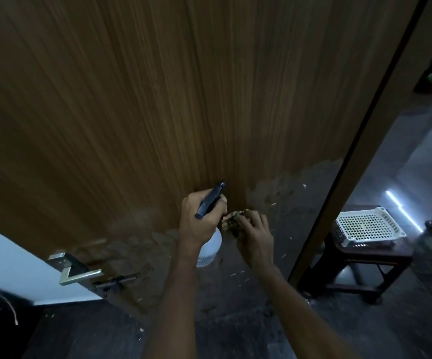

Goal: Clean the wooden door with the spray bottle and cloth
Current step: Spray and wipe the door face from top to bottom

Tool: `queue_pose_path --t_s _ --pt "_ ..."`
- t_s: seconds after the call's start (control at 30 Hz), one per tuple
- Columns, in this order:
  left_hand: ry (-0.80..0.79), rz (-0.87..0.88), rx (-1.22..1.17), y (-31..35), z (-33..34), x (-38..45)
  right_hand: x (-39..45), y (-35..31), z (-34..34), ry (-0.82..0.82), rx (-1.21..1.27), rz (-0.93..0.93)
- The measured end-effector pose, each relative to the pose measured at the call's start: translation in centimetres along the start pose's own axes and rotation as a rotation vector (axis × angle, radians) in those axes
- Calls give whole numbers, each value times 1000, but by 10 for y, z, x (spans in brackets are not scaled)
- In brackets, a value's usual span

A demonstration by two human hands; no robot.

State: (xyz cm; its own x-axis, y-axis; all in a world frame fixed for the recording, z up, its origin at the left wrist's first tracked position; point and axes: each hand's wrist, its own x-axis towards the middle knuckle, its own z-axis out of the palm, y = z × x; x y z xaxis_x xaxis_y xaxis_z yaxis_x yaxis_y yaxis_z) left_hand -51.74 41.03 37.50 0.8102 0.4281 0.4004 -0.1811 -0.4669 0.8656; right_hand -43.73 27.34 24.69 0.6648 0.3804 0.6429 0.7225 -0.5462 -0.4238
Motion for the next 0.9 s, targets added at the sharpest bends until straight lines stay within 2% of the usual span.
queue_pose_path --t_s 0.07,0.17,0.2,0.27,0.37,0.43,0.5,0.6,0.67,0.73,0.83,0.9 --pt "29 20 27 4 4 1 26 -8 -14 109 3 -31" --pt "73 23 36 4 12 2 74 -22 -37 386 27 -66" --pt "82 27 38 4 16 1 80 -21 -37 414 34 -69" --pt "79 29 32 5 23 -2 66 -9 -29 328 19 -57" --pt "54 49 18 7 31 -2 16 21 -15 8 -27 -9" --pt "50 53 16 8 38 -2 8 38 -21 -68 -22 -5" --pt "62 37 23 5 44 -2 28 35 -37 25 -19 3" --pt "70 16 21 2 55 -4 77 25 -60 355 4 46" --pt "52 11 18 4 65 -5 87 29 -62 428 15 7" --pt "31 1 20 6 73 -3 59 41 -52 313 -8 -17" --pt "8 33 25 15 83 3 16 69 -38 35 -25 5" --pt "6 45 27 21 89 7 17 79 -41 -53 -38 1"
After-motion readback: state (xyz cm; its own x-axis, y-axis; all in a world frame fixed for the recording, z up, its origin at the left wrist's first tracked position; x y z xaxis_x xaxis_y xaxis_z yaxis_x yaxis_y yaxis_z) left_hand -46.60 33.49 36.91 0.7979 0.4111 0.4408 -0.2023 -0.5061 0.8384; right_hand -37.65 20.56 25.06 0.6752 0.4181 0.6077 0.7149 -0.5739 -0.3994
